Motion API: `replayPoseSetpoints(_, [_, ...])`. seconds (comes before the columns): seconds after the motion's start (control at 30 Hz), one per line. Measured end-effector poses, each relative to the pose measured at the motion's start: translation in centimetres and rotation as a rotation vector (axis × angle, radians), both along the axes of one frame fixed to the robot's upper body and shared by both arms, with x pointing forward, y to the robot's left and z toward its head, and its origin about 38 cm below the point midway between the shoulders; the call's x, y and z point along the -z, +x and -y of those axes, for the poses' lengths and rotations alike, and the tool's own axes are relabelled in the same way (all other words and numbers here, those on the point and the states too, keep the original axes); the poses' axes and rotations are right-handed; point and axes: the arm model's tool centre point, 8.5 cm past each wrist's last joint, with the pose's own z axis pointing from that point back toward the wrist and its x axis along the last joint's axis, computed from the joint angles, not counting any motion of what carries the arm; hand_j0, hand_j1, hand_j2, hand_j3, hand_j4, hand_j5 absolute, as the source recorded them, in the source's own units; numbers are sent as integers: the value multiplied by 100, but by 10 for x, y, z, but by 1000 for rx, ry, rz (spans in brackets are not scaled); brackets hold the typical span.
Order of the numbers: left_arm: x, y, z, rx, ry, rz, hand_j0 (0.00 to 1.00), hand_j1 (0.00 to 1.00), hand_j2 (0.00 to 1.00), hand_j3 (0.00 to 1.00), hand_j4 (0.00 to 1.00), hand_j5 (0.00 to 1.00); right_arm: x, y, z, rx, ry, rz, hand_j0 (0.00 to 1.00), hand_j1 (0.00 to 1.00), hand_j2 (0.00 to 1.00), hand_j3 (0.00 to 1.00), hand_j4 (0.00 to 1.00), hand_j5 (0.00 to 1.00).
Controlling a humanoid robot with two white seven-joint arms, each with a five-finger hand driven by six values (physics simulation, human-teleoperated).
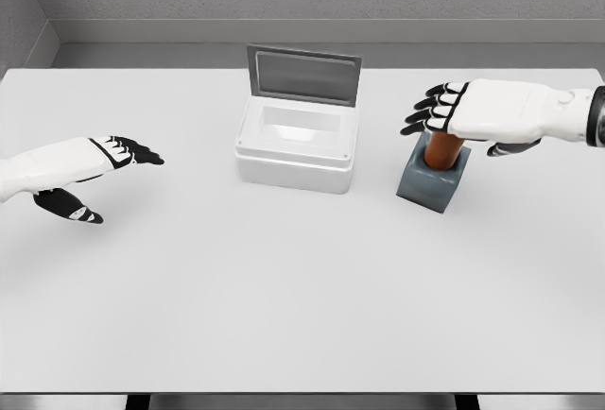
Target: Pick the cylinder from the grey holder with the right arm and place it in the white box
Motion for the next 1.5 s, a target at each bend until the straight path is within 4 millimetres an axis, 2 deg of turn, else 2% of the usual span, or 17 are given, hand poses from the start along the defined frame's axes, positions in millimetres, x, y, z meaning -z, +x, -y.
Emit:
replayPoseSetpoints(0.33, [0,0,0,1,0,-1,100,100,100,100,100,100,8,5,-2,9,-18,0,100,100,100,100,100,100])
replayPoseSetpoints(0.73, [-1,0,1,4,-1,1,100,100,100,100,100,100,8,11,0,26,-16,1,100,100,100,100,100,100])
replayPoseSetpoints(1.13, [0,-1,1,4,0,-1,100,100,100,100,100,100,21,16,-4,29,-29,-21,100,100,100,100,100,100])
replayPoseSetpoints(1.23, [0,-1,1,4,0,-1,100,100,100,100,100,100,22,16,-4,28,-31,-22,66,66,66,66,66,66])
replayPoseSetpoints(1.27, [0,-1,1,4,0,-1,100,100,100,100,100,100,22,16,-4,27,-31,-23,57,57,57,57,57,57])
replayPoseSetpoints(1.33, [0,-1,1,4,0,-1,100,100,100,100,100,100,22,16,-5,26,-31,-22,52,52,52,52,52,52])
replayPoseSetpoints(1.37, [0,-1,1,4,0,-1,100,100,100,100,100,100,22,16,-5,26,-31,-23,40,40,40,40,40,40])
replayPoseSetpoints(1.5, [0,-1,2,5,-1,-1,100,100,100,100,100,100,20,17,-5,26,-31,-19,26,26,26,26,26,26])
